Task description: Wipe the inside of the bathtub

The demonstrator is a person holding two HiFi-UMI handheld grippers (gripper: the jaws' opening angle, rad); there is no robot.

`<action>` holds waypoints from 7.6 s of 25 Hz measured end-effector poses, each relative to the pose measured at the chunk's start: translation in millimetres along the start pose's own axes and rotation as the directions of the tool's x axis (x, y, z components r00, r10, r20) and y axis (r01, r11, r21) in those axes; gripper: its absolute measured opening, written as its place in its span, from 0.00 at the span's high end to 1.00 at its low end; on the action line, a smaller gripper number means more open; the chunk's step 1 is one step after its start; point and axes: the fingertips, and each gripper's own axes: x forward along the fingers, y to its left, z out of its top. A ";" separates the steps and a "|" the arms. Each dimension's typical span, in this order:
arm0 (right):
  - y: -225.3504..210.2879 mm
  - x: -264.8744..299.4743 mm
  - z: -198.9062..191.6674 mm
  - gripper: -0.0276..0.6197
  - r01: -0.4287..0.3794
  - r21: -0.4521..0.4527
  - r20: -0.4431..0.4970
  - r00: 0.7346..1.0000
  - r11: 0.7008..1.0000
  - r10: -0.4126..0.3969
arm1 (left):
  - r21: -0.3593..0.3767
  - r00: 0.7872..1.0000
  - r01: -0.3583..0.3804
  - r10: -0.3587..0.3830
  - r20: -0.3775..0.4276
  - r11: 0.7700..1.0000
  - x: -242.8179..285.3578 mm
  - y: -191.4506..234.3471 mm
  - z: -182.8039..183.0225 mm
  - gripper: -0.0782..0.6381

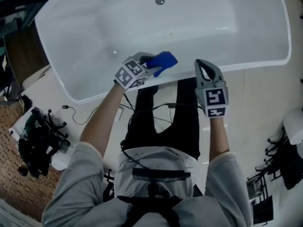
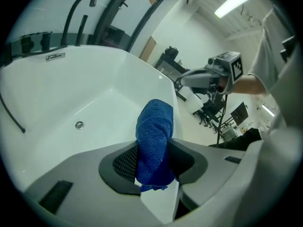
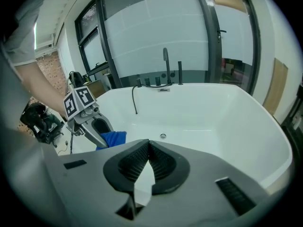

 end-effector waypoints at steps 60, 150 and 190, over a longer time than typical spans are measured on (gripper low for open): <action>-84.1 66.1 14.2 0.95 0.039 0.189 0.030 0.998 0.981 -0.046 | 0.175 0.943 0.280 -0.236 -0.235 0.944 175.7 -12.4 6.4 0.70; -170.1 287.3 -38.5 0.95 0.124 0.136 -0.094 0.989 0.983 -0.112 | 0.132 0.911 0.285 -0.225 -0.345 0.949 248.6 101.1 -75.5 0.70; -175.8 303.6 -22.8 0.95 0.077 0.120 -0.036 0.997 0.990 -0.073 | 0.172 0.869 0.300 -0.194 -0.455 0.938 282.8 131.9 -118.7 0.72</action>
